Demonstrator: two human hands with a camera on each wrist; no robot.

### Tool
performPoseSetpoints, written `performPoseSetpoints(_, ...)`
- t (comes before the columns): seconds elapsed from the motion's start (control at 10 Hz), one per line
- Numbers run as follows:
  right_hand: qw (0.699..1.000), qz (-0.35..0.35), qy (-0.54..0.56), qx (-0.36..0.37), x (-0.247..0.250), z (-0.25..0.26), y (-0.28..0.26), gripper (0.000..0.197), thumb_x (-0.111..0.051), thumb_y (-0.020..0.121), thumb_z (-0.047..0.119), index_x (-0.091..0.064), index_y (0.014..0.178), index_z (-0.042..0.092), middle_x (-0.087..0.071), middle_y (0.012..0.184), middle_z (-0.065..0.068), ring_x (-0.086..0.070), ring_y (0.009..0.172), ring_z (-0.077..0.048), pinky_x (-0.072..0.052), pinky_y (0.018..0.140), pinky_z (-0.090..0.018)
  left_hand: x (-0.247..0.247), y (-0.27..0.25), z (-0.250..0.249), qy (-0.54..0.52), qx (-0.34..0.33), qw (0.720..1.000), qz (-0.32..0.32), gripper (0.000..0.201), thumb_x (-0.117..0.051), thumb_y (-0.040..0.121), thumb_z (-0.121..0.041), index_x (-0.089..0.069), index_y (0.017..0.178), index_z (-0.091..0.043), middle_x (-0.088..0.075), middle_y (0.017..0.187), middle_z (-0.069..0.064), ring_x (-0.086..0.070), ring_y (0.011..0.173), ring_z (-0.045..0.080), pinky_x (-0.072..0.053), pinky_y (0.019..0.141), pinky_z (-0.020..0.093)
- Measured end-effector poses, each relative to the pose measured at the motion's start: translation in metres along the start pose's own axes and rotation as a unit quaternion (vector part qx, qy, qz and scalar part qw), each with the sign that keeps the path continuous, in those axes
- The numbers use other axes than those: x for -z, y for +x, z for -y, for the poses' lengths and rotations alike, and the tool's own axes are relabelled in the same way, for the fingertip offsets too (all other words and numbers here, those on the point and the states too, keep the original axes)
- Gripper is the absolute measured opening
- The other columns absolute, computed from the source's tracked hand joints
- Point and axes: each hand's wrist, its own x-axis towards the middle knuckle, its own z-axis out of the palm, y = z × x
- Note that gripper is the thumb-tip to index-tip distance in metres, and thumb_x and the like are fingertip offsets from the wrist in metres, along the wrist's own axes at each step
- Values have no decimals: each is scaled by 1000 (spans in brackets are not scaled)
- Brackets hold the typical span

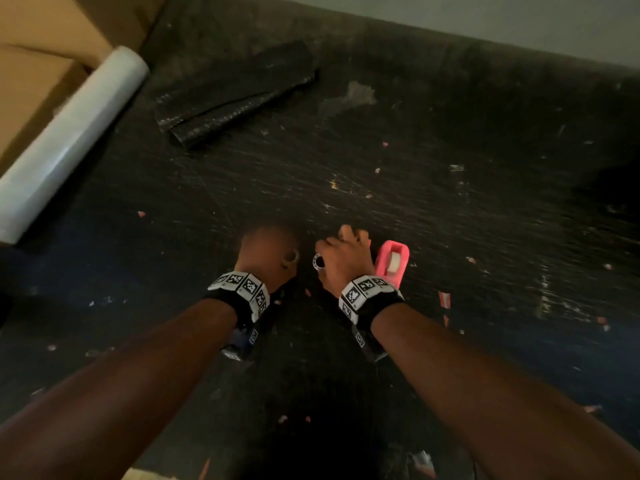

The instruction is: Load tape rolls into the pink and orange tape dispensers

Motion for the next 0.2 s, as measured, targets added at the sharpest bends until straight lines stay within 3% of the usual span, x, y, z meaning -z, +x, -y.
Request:
performPoseSetpoints(0.1, 1000, 1, -3, 5, -1, -1, -5, 44, -67, 84, 41, -59, 123, 22, -69, 120, 0, -44, 127, -29, -33, 102, -51, 1, -4, -2, -7, -4, 1000, 2, 57, -77, 78, -43, -58, 131, -35, -57, 136, -2, -52, 128, 24, -41, 104, 47)
performPoseSetpoints(0.2, 998, -51, 25, -19, 3, -10, -18, 53, -67, 82, 49, -57, 128, 25, -67, 124, 0, -45, 128, -28, -33, 104, -49, 3, -10, 5, -43, -2, 999, -14, 64, -80, 76, -43, -55, 135, -34, -57, 136, 0, -52, 129, 25, -42, 107, 48)
